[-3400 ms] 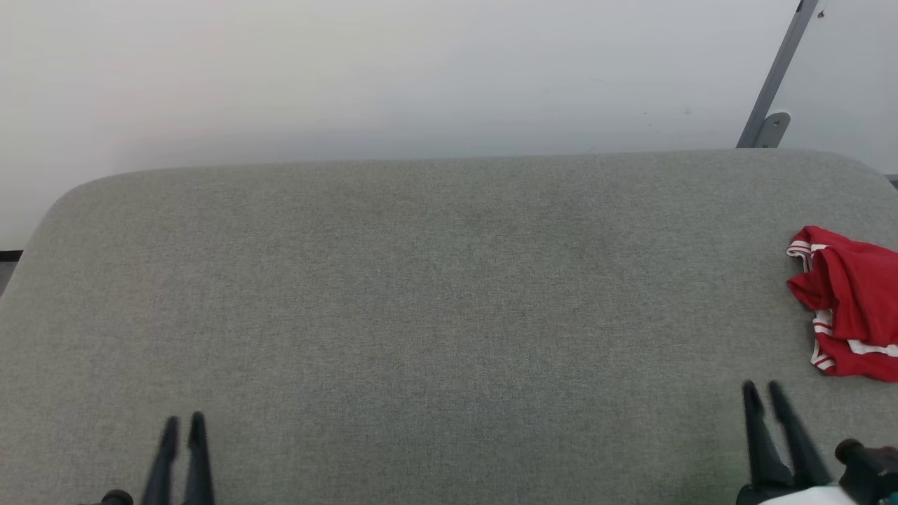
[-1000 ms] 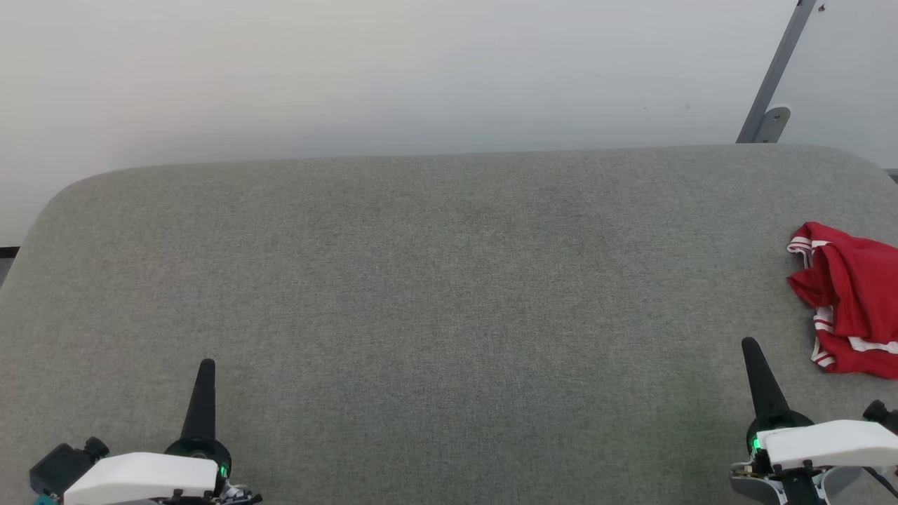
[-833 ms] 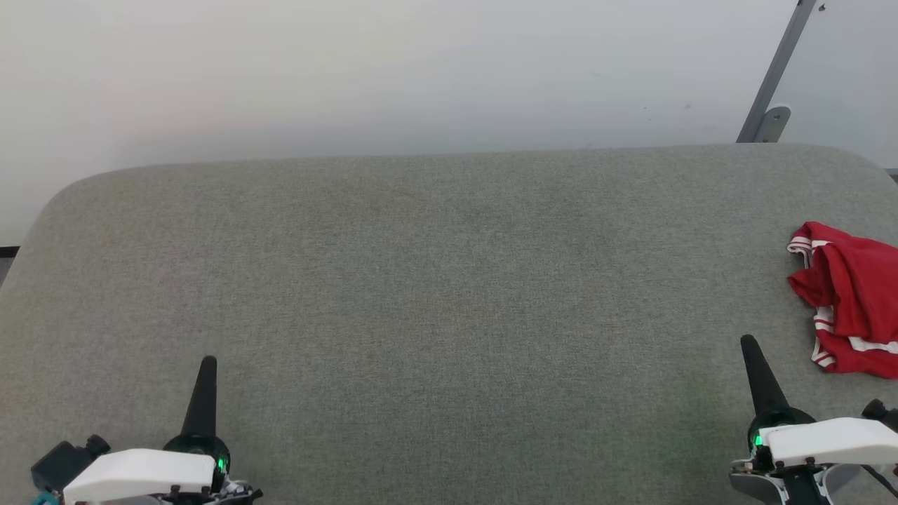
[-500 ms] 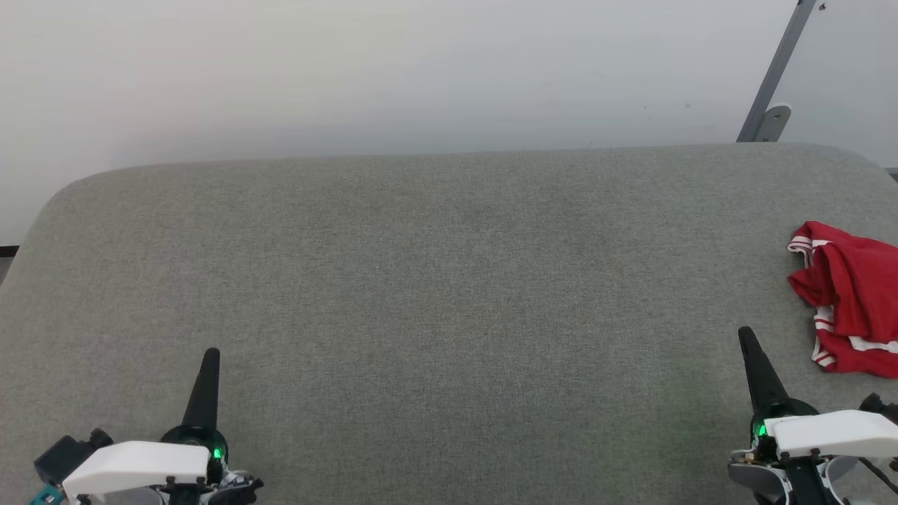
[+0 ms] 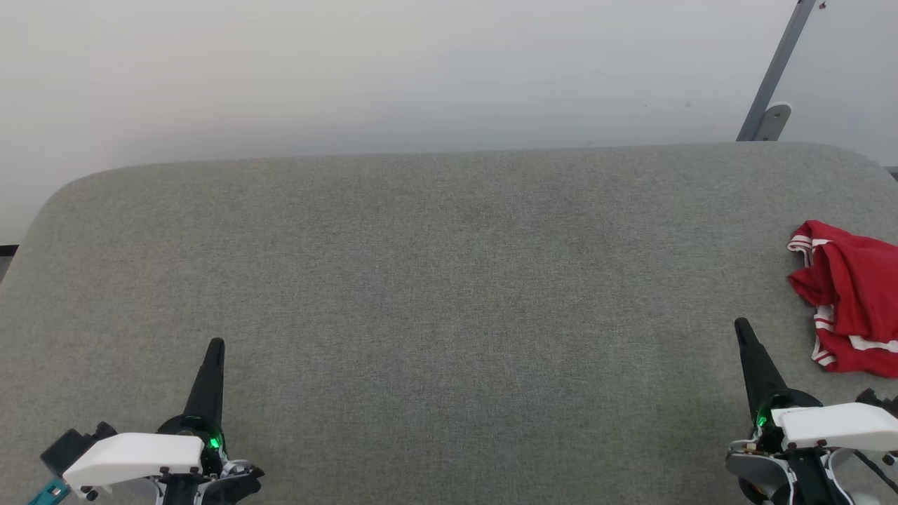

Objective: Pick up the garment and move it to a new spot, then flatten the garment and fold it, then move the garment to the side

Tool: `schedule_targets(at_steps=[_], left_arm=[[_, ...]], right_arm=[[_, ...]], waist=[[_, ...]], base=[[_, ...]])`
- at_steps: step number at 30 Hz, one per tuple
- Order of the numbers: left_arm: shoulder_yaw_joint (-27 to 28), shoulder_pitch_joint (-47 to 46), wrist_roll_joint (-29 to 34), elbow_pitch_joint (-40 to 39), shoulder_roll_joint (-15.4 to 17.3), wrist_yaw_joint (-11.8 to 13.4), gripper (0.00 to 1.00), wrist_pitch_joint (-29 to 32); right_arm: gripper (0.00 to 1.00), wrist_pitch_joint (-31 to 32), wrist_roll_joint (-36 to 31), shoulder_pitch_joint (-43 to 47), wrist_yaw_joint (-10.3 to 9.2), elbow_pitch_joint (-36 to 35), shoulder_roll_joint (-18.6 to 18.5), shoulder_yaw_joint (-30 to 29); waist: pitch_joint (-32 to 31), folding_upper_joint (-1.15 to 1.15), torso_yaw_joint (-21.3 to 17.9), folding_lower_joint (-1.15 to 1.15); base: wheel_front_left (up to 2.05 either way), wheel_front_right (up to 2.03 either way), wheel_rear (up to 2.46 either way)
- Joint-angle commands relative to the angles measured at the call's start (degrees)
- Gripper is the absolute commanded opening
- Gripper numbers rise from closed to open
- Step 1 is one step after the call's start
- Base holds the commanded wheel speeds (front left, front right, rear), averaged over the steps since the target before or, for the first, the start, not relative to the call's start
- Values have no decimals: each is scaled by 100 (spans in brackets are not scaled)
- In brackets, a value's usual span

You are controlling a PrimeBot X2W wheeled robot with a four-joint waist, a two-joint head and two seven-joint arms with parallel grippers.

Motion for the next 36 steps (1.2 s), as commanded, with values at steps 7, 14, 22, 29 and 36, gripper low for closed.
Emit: schedule_targets(at_steps=[7,14,22,29,36], left_arm=[[8,-172,-387,52,10,-27,0,121],[14,-262,-689,101,3,-29,0,211],[18,-306,-933,145,-5,-31,0,285],[26,-333,-1042,161,-13,-32,0,325],[35,-334,-1030,160,-19,-32,0,335]], right_arm=[[0,117,372,-125,0,24,40,-33],[0,194,667,-168,0,52,54,-43],[0,275,909,-226,0,70,66,-51],[0,303,1013,-227,0,76,66,-53],[0,301,1013,-226,0,73,66,-53]], waist=[[6,-1,-1,0],[12,-1,-3,0],[18,-1,-4,0],[21,-1,-5,0],[21,-1,-5,0]], base=[[0,0,0],[0,0,0],[0,0,0],[0,0,0],[0,0,0]])
